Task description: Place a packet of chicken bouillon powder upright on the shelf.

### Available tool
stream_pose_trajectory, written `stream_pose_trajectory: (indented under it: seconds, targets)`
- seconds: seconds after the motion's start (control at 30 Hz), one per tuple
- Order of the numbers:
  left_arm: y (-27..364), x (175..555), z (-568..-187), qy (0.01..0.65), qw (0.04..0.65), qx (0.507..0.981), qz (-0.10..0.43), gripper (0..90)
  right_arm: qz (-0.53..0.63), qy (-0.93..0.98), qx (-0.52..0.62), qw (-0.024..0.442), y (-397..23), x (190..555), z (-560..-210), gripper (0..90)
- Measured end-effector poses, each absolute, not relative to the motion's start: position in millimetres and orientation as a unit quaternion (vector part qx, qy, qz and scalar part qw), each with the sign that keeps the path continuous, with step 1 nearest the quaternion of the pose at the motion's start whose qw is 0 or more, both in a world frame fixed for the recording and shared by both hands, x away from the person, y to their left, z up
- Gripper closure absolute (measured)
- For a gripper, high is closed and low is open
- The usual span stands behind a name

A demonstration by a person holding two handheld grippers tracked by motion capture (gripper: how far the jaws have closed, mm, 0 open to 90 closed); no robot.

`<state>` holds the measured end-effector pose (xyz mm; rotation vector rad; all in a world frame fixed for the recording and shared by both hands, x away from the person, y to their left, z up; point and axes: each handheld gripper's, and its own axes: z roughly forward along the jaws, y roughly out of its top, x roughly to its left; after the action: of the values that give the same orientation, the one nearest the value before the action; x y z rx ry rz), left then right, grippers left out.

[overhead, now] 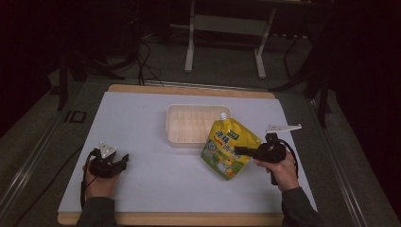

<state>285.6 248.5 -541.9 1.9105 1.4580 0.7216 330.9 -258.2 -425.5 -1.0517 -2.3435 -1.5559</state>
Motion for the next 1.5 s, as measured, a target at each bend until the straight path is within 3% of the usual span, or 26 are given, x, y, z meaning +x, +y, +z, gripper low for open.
stream_pose_trajectory:
  seconds: [0.57, 1.5]
  targets:
    - [248, 286, -542, 0.553, 0.31, 0.723, 0.275, 46.3, -0.535, -0.76, -0.365, 0.046, -243, 329, -417, 90.0]
    - [248, 286, -542, 0.555, 0.31, 0.722, 0.275, 46.2, -0.559, -0.715, -0.414, -0.062, -208, 332, -402, 90.0]
